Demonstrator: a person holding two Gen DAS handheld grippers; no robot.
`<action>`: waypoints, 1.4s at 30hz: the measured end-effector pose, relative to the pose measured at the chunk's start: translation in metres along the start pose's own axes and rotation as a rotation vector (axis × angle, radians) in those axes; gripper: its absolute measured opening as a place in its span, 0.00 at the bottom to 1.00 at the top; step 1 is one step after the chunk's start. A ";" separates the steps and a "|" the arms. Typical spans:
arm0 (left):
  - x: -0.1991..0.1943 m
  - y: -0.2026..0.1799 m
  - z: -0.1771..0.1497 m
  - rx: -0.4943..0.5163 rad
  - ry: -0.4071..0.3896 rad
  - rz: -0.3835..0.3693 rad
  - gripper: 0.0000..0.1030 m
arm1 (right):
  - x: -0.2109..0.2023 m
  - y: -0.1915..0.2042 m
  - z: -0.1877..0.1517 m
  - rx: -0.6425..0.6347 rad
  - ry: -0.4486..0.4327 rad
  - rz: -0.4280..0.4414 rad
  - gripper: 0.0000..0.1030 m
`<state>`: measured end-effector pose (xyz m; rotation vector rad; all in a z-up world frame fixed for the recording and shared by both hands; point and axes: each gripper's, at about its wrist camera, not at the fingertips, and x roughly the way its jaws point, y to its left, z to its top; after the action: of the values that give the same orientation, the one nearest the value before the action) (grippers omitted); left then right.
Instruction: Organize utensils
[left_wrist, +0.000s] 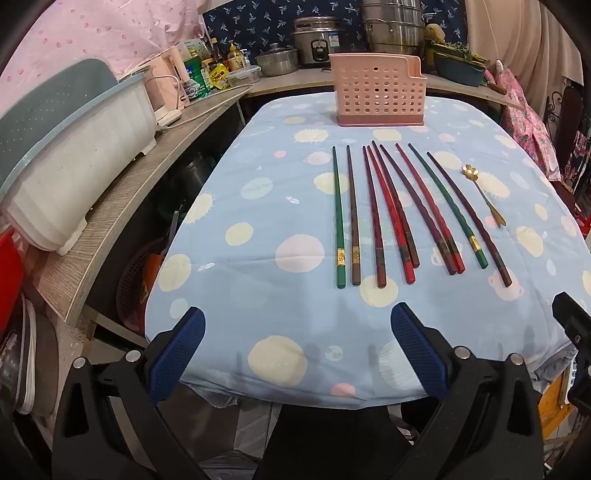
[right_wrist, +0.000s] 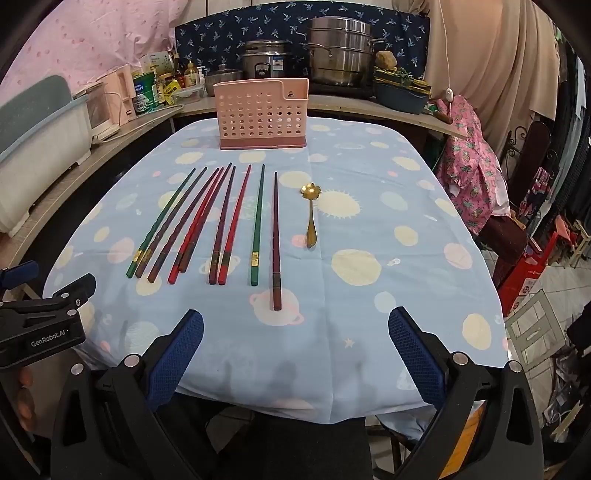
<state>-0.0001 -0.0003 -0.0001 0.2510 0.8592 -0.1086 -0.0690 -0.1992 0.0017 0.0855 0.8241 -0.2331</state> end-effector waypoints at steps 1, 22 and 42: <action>0.000 0.000 0.000 0.000 0.000 -0.001 0.93 | 0.000 0.000 0.000 0.000 0.000 0.001 0.94; -0.002 -0.002 0.001 0.005 -0.012 0.012 0.93 | 0.000 -0.001 0.000 0.003 0.000 0.000 0.93; -0.004 0.001 0.000 0.002 -0.011 0.013 0.93 | 0.001 0.000 0.000 0.004 0.001 0.001 0.94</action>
<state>-0.0020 0.0008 0.0030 0.2570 0.8462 -0.0989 -0.0685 -0.1995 0.0011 0.0895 0.8251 -0.2334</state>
